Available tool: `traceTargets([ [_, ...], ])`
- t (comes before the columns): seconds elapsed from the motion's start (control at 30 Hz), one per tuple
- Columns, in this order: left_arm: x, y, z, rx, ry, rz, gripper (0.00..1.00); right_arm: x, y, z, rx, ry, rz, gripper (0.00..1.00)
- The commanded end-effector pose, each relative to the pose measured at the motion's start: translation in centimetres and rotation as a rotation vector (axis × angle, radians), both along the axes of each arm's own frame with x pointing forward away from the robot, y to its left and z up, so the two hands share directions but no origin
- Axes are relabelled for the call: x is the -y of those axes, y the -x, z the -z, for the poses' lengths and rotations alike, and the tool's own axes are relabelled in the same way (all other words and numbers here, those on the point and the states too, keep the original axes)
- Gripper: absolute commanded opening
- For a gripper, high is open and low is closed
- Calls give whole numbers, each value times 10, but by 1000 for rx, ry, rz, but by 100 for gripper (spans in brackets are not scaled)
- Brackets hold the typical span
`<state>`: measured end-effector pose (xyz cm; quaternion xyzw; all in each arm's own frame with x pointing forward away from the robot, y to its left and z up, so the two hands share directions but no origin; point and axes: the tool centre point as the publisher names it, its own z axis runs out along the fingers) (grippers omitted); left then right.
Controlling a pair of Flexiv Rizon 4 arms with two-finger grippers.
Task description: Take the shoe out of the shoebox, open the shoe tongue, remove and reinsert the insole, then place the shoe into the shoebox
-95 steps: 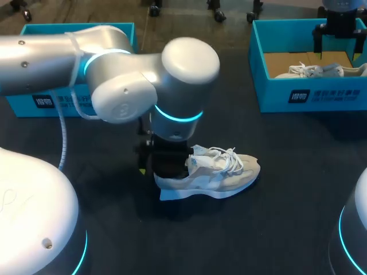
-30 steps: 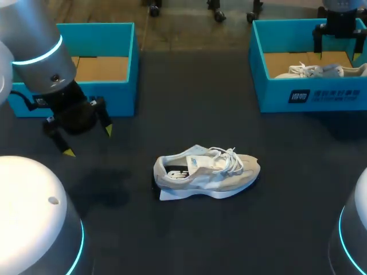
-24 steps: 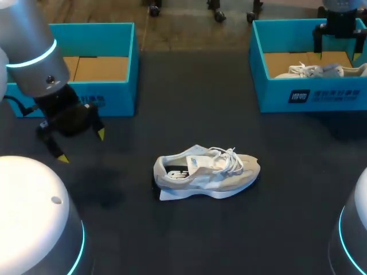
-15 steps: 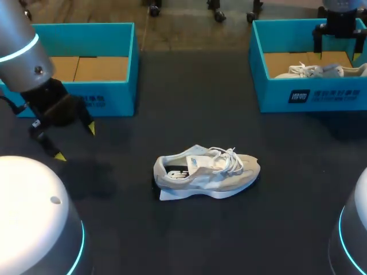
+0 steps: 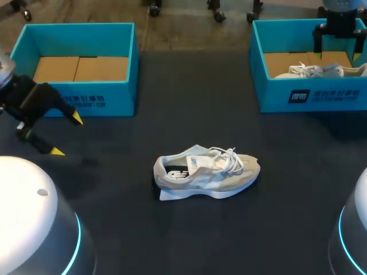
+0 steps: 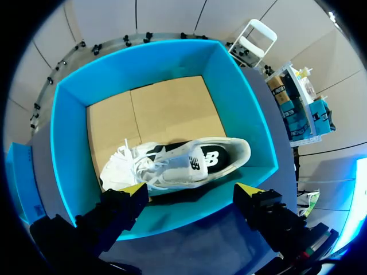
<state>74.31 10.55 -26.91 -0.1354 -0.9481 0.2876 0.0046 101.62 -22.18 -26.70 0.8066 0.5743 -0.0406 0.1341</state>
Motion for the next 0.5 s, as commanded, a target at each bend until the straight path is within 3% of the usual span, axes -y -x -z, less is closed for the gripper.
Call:
traceTargets([
  [0.03,-11,5,5,-2,172,-95,100,0,0,0,0,0,-1,100],
  [0.23,-12,5,8,-76,273,-137,100,0,0,0,0,0,-1,100],
  [0.5,-5,-1,28,-90,398,-77,100,0,0,0,0,0,-1,100],
])
